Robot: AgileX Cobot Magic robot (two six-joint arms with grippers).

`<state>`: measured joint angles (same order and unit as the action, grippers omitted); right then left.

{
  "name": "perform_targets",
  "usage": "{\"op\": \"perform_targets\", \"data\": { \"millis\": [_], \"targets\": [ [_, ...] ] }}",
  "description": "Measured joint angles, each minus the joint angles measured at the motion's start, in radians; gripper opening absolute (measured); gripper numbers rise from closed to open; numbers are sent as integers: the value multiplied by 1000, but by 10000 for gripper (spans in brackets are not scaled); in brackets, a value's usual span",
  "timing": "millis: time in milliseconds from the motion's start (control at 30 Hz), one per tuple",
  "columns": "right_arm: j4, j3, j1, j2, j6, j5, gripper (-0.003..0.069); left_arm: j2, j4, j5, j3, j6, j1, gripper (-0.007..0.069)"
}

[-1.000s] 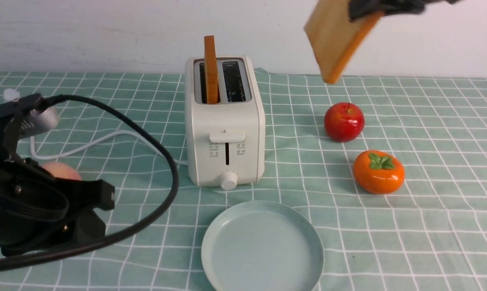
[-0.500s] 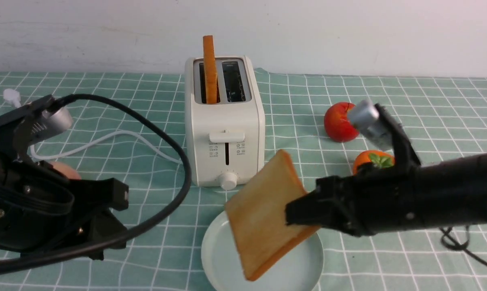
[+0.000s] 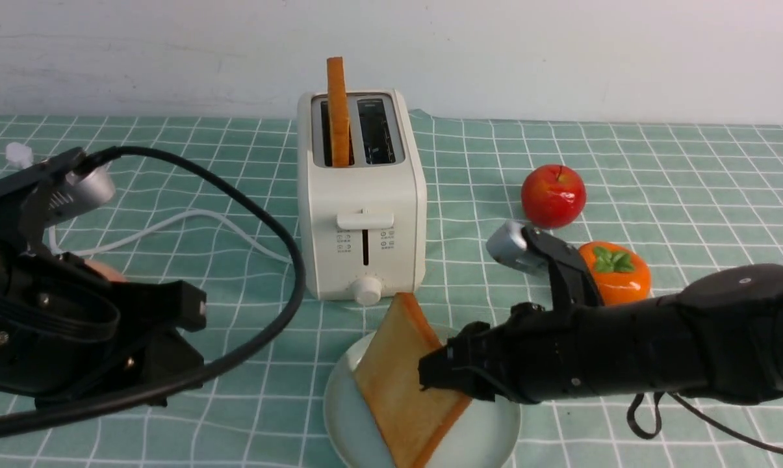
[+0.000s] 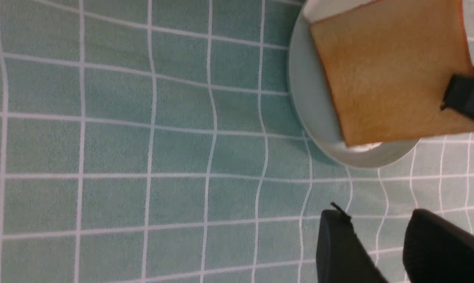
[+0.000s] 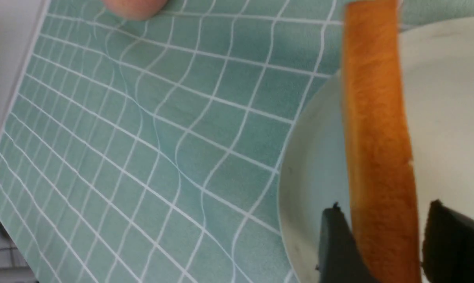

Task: Take toasted bread from bread machine on blue coffee table place on plate.
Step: 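Place the held slice of bread on top of the slice on the plate with the right gripper, then reach for a toast slice standing in the toaster with the left gripper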

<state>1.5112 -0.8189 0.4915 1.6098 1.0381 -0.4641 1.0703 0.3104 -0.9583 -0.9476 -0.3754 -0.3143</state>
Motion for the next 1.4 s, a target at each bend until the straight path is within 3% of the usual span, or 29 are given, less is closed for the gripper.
{"op": "perform_targets", "data": {
  "millis": [200, 300, 333, 467, 500, 533, 567, 667, 767, 900, 1033, 1133, 1233, 1300, 1333, 1367, 1400],
  "targets": [
    [-200, 1, -31, -57, -49, 53, 610, 12, 1, 236, -28, 0, 0, 259],
    [-300, 1, -76, -132, -122, 49, 659, 47, -13, 255, -94, 0, 0, 276],
    [-402, -6, -123, -205, -205, 14, 668, 92, -34, 244, -172, 0, 0, 297],
    [-675, -58, -215, -360, -436, -184, 639, 230, -107, 175, -386, 13, 0, 365],
    [-691, -62, -215, -360, -436, -184, 636, 238, -112, 171, -398, 13, 0, 365],
    [-824, -95, -232, -433, -575, -291, 608, 321, -148, 132, -510, 17, 0, 405],
    [-891, -110, -232, -462, -632, -325, 592, 370, -164, 113, -572, 17, -2, 421],
    [-1005, -130, -232, -553, -785, -394, 565, 491, -232, 65, -734, 10, -33, 472],
    [-1077, -135, -232, -647, -873, -429, 553, 660, -376, 7, -921, -77, -106, 521],
    [-1101, -135, -232, -718, -894, -454, 550, 877, -581, -95, -1160, -212, -179, 543],
    [-1104, -136, -233, -759, -898, -489, 549, 1029, -655, -135, -1314, -269, -195, 540],
    [-1104, -136, -233, -769, -898, -501, 549, 1087, -666, -131, -1346, -279, -194, 523],
    [-1104, -136, -233, -772, -898, -506, 549, 1113, -664, -124, -1357, -282, -183, 424],
    [-1104, -136, -233, -772, -898, -506, 549, 1111, -657, -126, -1358, -284, -176, 307],
    [-1104, -136, -233, -772, -898, -506, 549, 1111, -655, -126, -1358, -284, -174, 293],
    [-1104, -136, -233, -772, -898, -506, 549, 1098, -643, -134, -1358, -284, -166, 165],
    [-1104, -136, -233, -772, -898, -506, 549, 1085, -634, -139, -1358, -275, -165, 90]
  ]
}}
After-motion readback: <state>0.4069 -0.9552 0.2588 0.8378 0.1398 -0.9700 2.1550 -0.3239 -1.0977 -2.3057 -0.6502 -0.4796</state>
